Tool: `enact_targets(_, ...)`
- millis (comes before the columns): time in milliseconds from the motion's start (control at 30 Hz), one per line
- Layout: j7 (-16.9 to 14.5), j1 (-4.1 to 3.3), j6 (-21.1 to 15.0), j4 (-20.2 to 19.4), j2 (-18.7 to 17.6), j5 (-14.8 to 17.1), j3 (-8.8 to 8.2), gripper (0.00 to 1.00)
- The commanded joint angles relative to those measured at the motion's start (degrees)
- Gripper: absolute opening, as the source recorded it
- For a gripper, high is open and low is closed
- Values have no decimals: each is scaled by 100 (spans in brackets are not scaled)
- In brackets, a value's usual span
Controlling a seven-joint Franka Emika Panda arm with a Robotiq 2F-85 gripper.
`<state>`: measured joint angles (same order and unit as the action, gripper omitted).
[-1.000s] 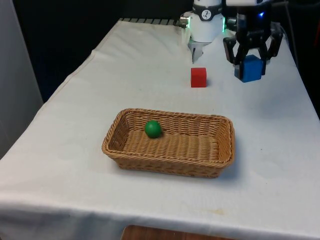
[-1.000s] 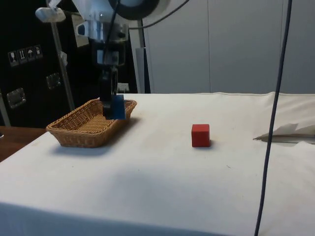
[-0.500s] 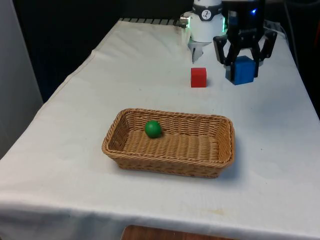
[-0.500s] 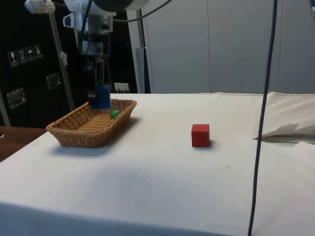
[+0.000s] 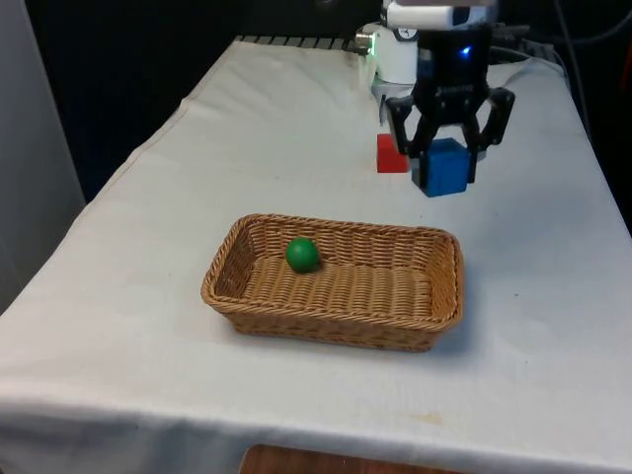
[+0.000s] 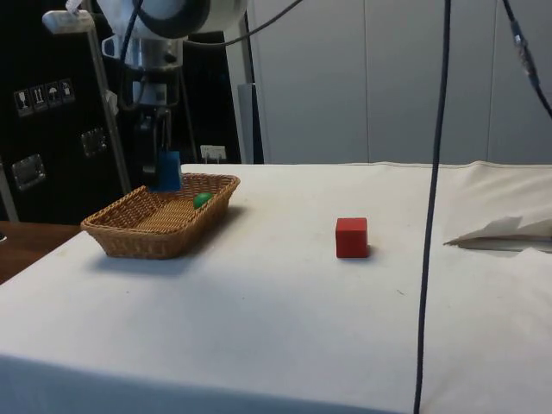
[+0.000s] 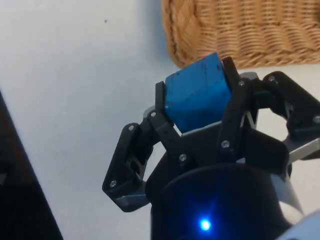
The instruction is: Place all non-red objects into the basket.
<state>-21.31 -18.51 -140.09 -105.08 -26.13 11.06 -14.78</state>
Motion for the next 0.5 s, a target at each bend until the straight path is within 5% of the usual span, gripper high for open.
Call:
enact_targets(0,-109,69,40,92,-80,80,11,6)
enact_targets(33,-132,80,34,132,-120,97,-6,6)
enact_targets(67,-57,17,0,74,-80,34,-40,6)
enact_targets(100,-155,86,34,166,-160,109,-23,6)
enact_targets(367,-390,166,34,504,-533,275,-206,6)
enact_targets(400,-332,103,0,453,-498,229,-252,6)
enact_targets(467,-441,183,40,579,-613,321,-252,6)
